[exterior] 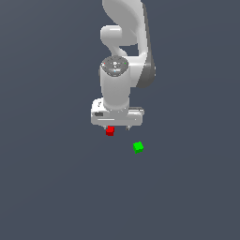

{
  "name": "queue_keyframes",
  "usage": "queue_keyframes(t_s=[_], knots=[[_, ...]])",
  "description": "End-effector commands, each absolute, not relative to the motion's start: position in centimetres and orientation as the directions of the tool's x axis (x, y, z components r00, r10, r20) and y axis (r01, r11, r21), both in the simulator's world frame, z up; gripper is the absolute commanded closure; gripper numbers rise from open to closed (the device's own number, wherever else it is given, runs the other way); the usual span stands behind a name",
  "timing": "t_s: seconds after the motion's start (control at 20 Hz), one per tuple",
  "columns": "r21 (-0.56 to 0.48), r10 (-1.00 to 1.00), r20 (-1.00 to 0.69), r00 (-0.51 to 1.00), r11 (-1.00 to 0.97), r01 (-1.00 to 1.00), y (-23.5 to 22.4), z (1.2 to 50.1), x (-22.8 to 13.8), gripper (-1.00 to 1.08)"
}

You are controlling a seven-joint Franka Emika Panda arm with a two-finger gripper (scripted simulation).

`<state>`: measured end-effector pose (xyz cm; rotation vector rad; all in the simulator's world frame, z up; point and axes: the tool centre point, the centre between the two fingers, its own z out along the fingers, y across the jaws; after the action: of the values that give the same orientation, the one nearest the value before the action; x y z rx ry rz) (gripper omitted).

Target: Stack the red cube on top of the green cube.

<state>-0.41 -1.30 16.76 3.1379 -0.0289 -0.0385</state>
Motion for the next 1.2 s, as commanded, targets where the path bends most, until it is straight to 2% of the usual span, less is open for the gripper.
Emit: queue_keyframes(t_s=[0.0, 0.5, 1.15], knots=[[0.004, -0.018, -0.024, 1.000, -1.000, -0.018, -1.3, 16.8, -0.4, -0.92], [0.003, -0.047, -0.020, 0.999, -0.999, -0.047, -2.2, 15.1, -1.9, -0.92], [0.002, -0.146, -0.004, 0.989, -0.989, -0.146, -5.0, 8.9, -7.0, -0.92]])
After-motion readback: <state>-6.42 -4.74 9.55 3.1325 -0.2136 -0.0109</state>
